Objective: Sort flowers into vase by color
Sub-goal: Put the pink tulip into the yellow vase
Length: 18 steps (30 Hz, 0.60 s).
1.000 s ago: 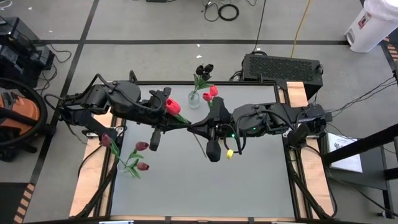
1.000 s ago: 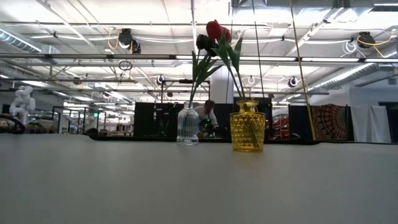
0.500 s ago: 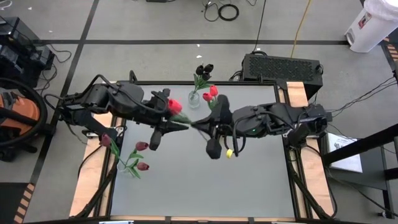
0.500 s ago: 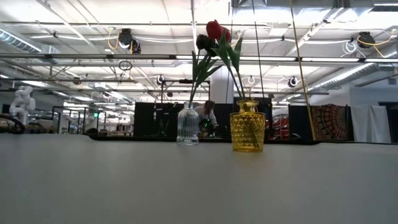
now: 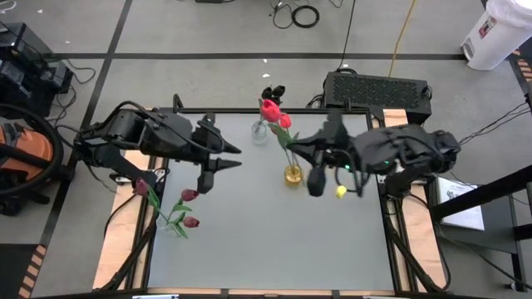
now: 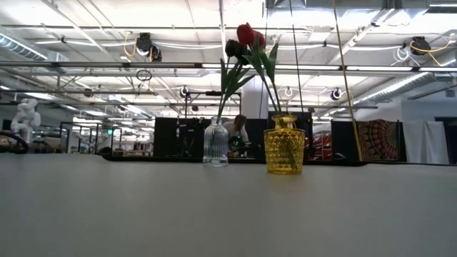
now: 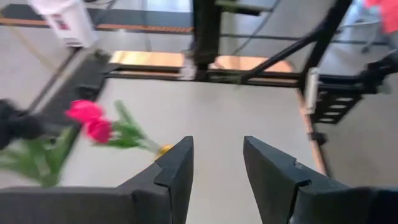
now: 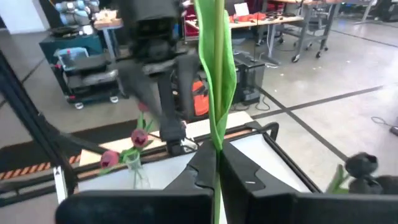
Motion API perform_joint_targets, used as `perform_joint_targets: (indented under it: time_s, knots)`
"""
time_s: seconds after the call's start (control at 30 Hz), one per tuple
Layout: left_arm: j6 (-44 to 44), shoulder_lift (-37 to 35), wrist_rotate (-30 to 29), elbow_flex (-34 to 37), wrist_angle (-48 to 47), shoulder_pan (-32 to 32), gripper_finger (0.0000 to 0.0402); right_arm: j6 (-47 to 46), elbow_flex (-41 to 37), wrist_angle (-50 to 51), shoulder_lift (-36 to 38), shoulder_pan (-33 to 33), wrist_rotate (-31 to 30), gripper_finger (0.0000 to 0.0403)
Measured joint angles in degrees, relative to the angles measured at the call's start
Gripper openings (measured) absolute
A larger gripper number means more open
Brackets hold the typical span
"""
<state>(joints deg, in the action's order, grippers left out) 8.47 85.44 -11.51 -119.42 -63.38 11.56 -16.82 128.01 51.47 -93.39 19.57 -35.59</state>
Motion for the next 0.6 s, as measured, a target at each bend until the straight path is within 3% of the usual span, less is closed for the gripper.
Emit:
perform_joint_targets:
  time_s: [0.23, 0.6]
  knots:
    - [-0.41, -4.18, -2.37, 0.0, -2.97, -3.17, 0.0147, -3.91, 0.0, 9.41, 4.11, 6.86, -9.62, 0.0]
    - [1.96, -13.99, -13.36, 0.0, -12.14, -5.23, 0.0148, -17.64, 0.02, 27.51, 7.59, 18.14, -24.95, 0.0]
